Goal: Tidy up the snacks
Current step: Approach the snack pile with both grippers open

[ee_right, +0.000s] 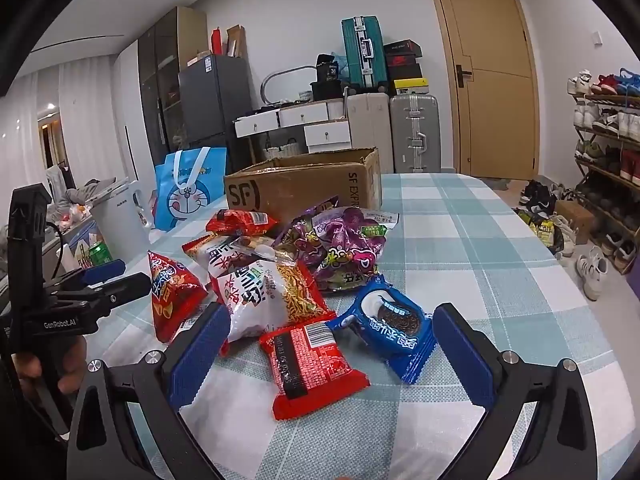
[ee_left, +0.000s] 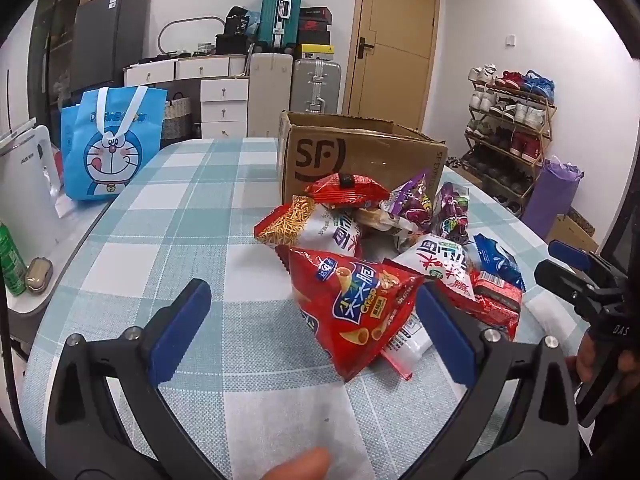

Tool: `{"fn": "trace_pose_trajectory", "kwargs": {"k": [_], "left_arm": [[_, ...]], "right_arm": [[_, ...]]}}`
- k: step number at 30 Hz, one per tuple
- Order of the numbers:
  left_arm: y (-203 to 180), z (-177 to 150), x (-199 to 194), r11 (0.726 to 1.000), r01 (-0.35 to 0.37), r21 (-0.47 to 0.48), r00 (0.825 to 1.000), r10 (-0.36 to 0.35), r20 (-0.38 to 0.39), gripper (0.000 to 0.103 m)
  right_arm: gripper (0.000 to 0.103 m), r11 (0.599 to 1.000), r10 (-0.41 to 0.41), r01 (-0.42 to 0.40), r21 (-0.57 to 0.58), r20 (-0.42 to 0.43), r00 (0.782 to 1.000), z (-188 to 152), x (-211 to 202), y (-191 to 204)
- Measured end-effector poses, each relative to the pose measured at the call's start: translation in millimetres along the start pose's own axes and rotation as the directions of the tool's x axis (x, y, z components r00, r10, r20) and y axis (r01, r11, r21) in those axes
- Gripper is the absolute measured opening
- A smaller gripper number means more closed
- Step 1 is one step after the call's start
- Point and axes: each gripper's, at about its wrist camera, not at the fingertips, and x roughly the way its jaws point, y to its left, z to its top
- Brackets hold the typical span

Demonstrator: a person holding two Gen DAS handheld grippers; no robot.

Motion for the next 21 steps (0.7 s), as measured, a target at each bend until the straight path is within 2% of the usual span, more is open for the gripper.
{"fn": "trace_pose_trajectory", "kwargs": {"k": [21], "left_arm": [[-2.4, 0.1, 3.9, 1.0, -0.01, 0.012, 1.0, 0.01, -0.01, 0.102]], "right_arm": [[0.103, 1.0, -0.006, 0.006, -0.013, -0.005, 1.0, 0.4, 1.1, 2.9]]}}
